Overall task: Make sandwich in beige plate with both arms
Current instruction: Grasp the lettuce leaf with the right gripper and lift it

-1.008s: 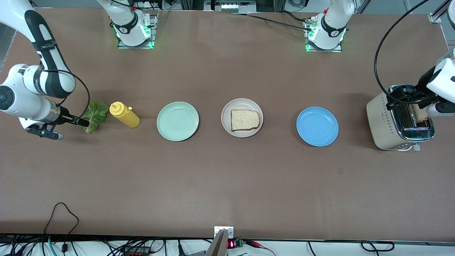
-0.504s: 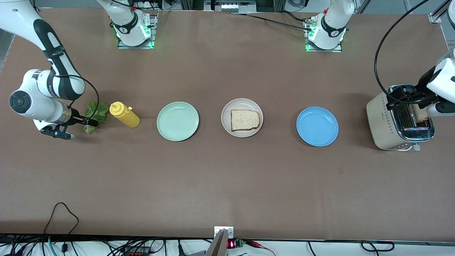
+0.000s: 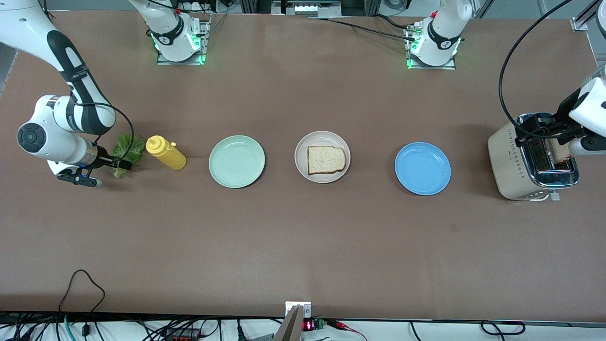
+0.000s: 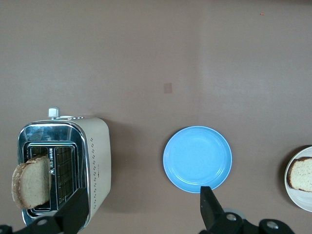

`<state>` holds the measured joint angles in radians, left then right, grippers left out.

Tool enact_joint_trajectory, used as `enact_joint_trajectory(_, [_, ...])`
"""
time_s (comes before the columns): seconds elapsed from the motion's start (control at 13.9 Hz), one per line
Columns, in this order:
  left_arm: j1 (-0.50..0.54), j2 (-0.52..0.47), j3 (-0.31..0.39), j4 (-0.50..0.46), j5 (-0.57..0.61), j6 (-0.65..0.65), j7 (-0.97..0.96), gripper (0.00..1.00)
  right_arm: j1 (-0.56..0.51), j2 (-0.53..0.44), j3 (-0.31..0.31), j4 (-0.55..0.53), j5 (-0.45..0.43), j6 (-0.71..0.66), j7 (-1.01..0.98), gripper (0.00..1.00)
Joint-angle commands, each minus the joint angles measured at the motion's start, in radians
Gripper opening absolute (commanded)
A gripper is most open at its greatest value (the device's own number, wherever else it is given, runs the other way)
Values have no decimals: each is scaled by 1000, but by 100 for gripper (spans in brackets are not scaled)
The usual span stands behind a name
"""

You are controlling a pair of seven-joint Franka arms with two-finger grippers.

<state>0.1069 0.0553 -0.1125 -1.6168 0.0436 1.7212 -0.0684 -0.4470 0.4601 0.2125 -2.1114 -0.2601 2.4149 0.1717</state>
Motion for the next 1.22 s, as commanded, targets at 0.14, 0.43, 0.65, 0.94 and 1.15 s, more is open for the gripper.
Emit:
enact_joint_trajectory(0.14, [7,-15,-3,-3,15,-5,13,100,-6,14,4,-12,-27,18,15,53])
enact_joint_trajectory(0.43, [7,-15,-1,-3,13,-5,13,100,-6,15,4,-10,-50,18,12,5])
enact_joint_trajectory(0.65, [5,-15,-1,-3,15,-5,10,100,-6,6,4,-9,-51,13,9,0])
enact_joint_trajectory(0.94, [7,-20,-6,-3,16,-8,7,100,-10,-56,4,-7,-53,7,-108,0])
enact_joint_trajectory(1.15, [7,-22,-6,-8,15,-2,12,100,-25,-144,5,-4,-51,-34,-243,0])
